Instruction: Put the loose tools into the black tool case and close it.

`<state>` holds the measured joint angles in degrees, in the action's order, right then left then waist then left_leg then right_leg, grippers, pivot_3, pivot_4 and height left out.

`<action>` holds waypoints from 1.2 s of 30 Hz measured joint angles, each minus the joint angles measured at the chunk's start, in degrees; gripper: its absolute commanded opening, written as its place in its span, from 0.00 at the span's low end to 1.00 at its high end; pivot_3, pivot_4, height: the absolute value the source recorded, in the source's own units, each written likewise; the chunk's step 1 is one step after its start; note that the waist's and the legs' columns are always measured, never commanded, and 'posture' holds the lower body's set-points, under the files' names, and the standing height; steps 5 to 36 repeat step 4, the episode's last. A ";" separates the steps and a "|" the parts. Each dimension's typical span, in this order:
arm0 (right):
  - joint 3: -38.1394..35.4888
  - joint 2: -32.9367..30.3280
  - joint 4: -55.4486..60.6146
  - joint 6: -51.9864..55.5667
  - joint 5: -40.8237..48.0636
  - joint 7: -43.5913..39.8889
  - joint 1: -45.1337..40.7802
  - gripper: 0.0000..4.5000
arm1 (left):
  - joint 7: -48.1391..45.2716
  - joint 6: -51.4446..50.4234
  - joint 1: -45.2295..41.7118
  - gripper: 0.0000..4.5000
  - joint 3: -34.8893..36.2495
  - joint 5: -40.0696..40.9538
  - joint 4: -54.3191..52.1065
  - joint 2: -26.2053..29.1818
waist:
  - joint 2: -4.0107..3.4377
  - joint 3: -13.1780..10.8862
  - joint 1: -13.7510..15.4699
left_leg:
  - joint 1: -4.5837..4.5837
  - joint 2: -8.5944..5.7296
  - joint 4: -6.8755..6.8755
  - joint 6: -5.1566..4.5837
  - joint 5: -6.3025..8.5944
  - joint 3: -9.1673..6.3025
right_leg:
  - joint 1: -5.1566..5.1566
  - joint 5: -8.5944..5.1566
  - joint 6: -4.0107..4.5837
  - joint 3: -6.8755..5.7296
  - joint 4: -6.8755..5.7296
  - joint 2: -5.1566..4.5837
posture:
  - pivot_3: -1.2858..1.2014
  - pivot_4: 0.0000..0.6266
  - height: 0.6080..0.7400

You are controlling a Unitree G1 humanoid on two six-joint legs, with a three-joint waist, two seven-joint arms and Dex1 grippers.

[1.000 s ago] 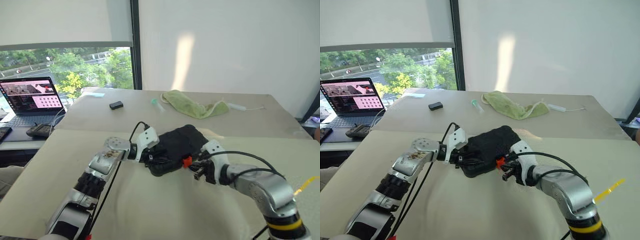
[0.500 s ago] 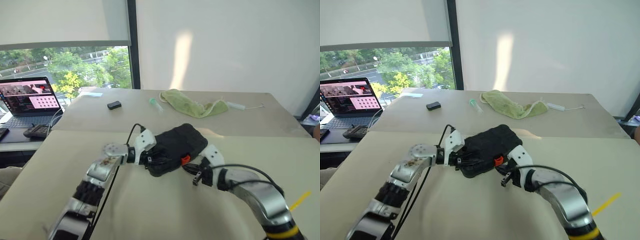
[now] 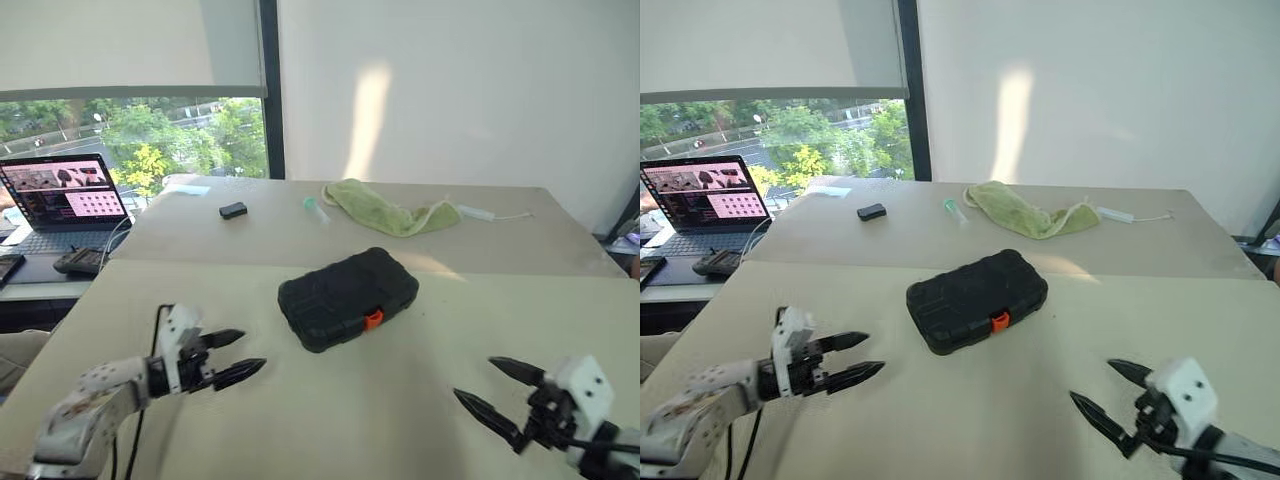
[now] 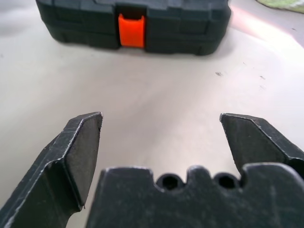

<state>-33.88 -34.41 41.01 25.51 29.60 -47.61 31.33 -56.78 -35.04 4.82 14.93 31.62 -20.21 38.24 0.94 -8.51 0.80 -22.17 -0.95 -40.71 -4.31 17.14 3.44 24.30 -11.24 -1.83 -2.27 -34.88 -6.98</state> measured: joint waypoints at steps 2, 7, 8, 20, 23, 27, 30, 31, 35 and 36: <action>-1.76 -0.24 0.03 -0.40 1.10 -1.33 1.36 0.99 | 0.01 0.03 2.74 1.00 1.06 0.14 -1.71 0.45 | -0.04 -0.04 0.10 | 0.06 0.00 0.00 0.01 0.02 -0.01 | 0.03 -0.19 0.15 -0.01 -0.02 -0.04 | 0.52 0.24 1.00; -2.44 -0.92 0.03 -0.71 1.56 -2.33 1.70 0.99 | -0.07 0.02 3.41 1.00 1.90 1.01 -1.88 0.47 | -0.09 -0.07 0.37 | 0.10 -0.01 0.00 0.01 0.03 0.00 | 0.04 -0.25 0.12 -0.03 -0.04 -0.04 | 0.52 0.24 1.00; -2.44 -0.92 0.03 -0.71 1.56 -2.33 1.70 0.99 | -0.07 0.02 3.41 1.00 1.90 1.01 -1.88 0.47 | -0.09 -0.07 0.37 | 0.10 -0.01 0.00 0.01 0.03 0.00 | 0.04 -0.25 0.12 -0.03 -0.04 -0.04 | 0.52 0.24 1.00; -2.44 -0.92 0.03 -0.71 1.56 -2.33 1.70 0.99 | -0.07 0.02 3.41 1.00 1.90 1.01 -1.88 0.47 | -0.09 -0.07 0.37 | 0.10 -0.01 0.00 0.01 0.03 0.00 | 0.04 -0.25 0.12 -0.03 -0.04 -0.04 | 0.52 0.24 1.00; -2.44 -0.92 0.03 -0.71 1.56 -2.33 1.70 0.99 | -0.07 0.02 3.41 1.00 1.90 1.01 -1.88 0.47 | -0.09 -0.07 0.37 | 0.10 -0.01 0.00 0.01 0.03 0.00 | 0.04 -0.25 0.12 -0.03 -0.04 -0.04 | 0.52 0.24 1.00; -2.44 -0.92 0.03 -0.71 1.56 -2.33 1.70 0.99 | -0.07 0.02 3.41 1.00 1.90 1.01 -1.88 0.47 | -0.09 -0.07 0.37 | 0.10 -0.01 0.00 0.01 0.03 0.00 | 0.04 -0.25 0.12 -0.03 -0.04 -0.04 | 0.52 0.24 1.00; -2.44 -0.92 0.03 -0.71 1.56 -2.33 1.70 0.99 | -0.07 0.02 3.41 1.00 1.90 1.01 -1.88 0.47 | -0.09 -0.07 0.37 | 0.10 -0.01 0.00 0.01 0.03 0.00 | 0.04 -0.25 0.12 -0.03 -0.04 -0.04 | 0.52 0.24 1.00; -2.44 -0.92 0.03 -0.71 1.56 -2.33 1.70 0.99 | -0.07 0.02 3.41 1.00 1.90 1.01 -1.88 0.47 | -0.09 -0.07 0.37 | 0.10 -0.01 0.00 0.01 0.03 0.00 | 0.04 -0.25 0.12 -0.03 -0.04 -0.04 | 0.52 0.24 1.00; -2.44 -0.92 0.03 -0.71 1.56 -2.33 1.70 0.99 | -0.07 0.02 3.41 1.00 1.90 1.01 -1.88 0.47 | -0.09 -0.07 0.37 | 0.10 -0.01 0.00 0.01 0.03 0.00 | 0.04 -0.25 0.12 -0.03 -0.04 -0.04 | 0.52 0.24 1.00; -2.44 -0.92 0.03 -0.71 1.56 -2.33 1.70 0.99 | -0.07 0.02 3.41 1.00 1.90 1.01 -1.88 0.47 | -0.09 -0.07 0.37 | 0.10 -0.01 0.00 0.01 0.03 0.00 | 0.04 -0.25 0.12 -0.03 -0.04 -0.04 | 0.52 0.24 1.00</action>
